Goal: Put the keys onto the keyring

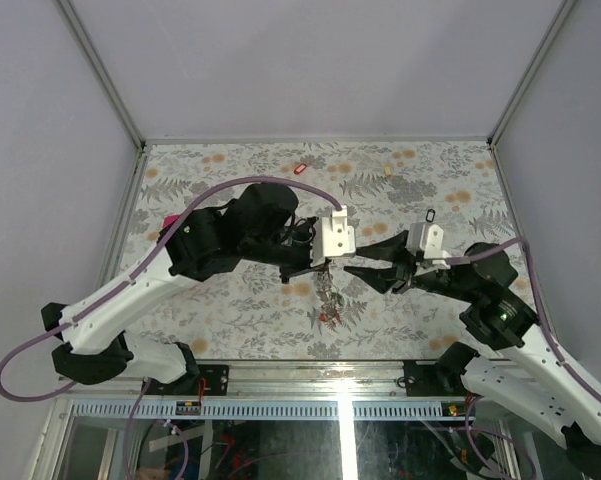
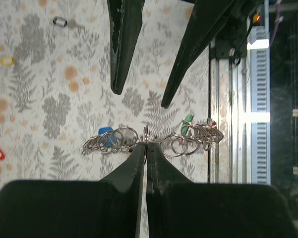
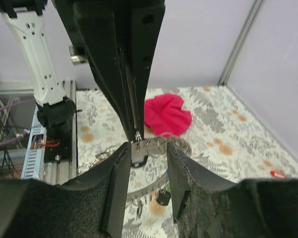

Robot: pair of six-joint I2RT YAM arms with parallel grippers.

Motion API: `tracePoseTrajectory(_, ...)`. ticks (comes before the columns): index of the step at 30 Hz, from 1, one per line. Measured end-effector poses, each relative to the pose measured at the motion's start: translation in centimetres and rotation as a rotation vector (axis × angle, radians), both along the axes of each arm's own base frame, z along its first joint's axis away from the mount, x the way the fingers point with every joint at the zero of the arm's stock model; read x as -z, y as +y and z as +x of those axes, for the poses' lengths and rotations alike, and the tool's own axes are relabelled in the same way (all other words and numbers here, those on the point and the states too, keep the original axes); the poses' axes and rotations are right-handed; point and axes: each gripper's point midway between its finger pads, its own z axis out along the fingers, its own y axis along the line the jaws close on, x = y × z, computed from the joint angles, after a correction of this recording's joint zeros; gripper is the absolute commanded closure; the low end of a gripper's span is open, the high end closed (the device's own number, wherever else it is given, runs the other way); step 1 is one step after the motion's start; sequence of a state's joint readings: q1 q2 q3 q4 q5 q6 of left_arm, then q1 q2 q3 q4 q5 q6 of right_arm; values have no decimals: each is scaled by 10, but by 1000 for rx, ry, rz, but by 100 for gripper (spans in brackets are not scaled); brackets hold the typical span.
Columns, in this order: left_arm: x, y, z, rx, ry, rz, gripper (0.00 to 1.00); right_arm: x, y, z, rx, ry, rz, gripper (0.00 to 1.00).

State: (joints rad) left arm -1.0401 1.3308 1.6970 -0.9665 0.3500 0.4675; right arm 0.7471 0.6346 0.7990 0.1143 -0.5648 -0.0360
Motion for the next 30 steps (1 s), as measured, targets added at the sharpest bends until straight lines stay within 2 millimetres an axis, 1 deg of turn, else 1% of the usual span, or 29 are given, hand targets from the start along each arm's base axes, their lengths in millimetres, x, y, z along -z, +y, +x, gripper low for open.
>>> tracePoseTrajectory(6,14,8,13,-56,-32,166,100,28,8,10,5,53,-70,57)
tracePoseTrajectory(10,37,11,8,-64,-57,297,100,44,13,14,-3,82,-100,56)
tracePoseTrajectory(13,50,13,7,-69,-66,367,100,56,18,16,-18,100,-119,56)
tracePoseTrajectory(16,54,16,8,-80,-76,398,100,65,21,14,-42,107,-125,57)
tracePoseTrajectory(19,52,18,10,-91,-85,401,100,73,23,11,-66,110,-119,58)
tracePoseTrajectory(23,51,19,11,-93,-90,403,100,77,27,8,-94,114,-105,59)
tracePoseTrajectory(30,52,19,11,-94,-93,407,100,70,34,6,-139,95,-71,62)
